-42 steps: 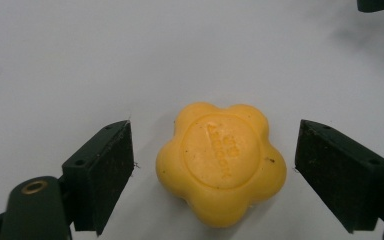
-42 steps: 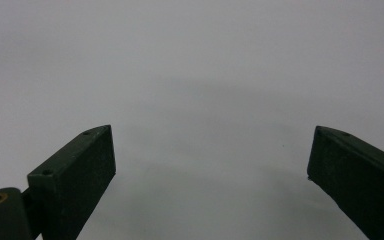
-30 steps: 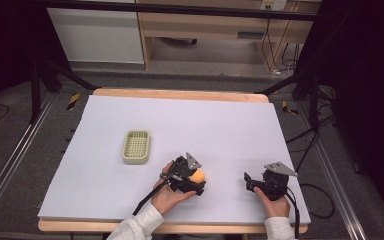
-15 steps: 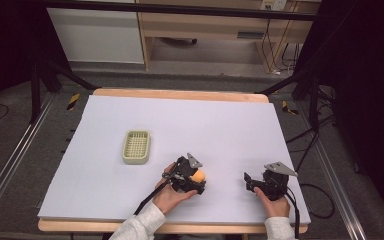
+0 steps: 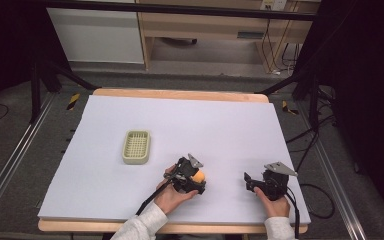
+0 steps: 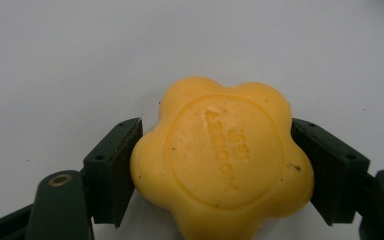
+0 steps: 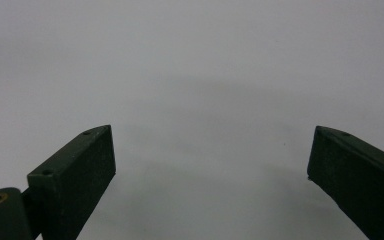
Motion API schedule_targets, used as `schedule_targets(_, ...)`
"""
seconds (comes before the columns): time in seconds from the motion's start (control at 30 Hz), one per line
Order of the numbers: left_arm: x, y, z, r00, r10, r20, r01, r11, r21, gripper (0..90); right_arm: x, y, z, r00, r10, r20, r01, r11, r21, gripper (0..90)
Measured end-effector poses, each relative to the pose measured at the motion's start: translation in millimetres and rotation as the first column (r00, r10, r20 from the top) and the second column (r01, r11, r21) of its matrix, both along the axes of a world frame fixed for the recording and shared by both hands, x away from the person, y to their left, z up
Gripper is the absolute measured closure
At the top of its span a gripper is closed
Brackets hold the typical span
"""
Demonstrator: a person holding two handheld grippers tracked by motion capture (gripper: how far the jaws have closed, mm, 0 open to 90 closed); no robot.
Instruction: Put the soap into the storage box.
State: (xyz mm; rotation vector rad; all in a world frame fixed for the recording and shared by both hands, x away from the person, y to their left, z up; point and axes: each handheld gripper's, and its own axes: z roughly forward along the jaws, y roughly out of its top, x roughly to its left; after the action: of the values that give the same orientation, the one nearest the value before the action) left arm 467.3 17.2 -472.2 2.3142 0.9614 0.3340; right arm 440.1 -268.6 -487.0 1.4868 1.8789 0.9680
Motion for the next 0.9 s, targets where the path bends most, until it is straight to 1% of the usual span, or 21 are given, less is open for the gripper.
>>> schedule_targets(0.13, -0.2, -0.9, 0.3, 1.0, 0.009, -0.001, -0.009, 0.9999, 0.005, 24.8, 0.1, 0.0, 0.0, 1.0, 0.0, 0.0, 0.0, 1.0, -0.001, 5.6)
schedule_targets(0.33, 0.1, -0.9, 1.0, 1.0, 0.006, -0.005, -0.006, 0.9999, 0.013, 25.0, 0.0, 0.1, 0.1, 1.0, 0.0, -0.002, 0.0, 1.0, 0.004, 5.6)
schedule_targets(0.67, 0.7, -0.3, 1.5, 0.9999, 0.006, -0.009, -0.006, 0.9999, 0.01, 25.1, 0.1, -0.1, 0.1, 1.0, 0.001, -0.003, -0.001, 1.0, 0.005, 5.6)
schedule_targets(0.77, 0.1, 0.4, 2.6, 0.9999, 0.0, -0.015, 0.0, 1.0, 0.005, 25.1, 0.1, -0.1, 0.1, 1.0, 0.001, -0.002, -0.001, 1.0, 0.006, 5.6)
schedule_targets(0.9, -1.5, 1.2, 5.1, 0.9999, -0.007, -0.012, 0.007, 1.0, -0.001, 25.1, 0.1, 0.0, 0.1, 1.0, 0.001, -0.002, -0.001, 1.0, 0.005, 5.6)
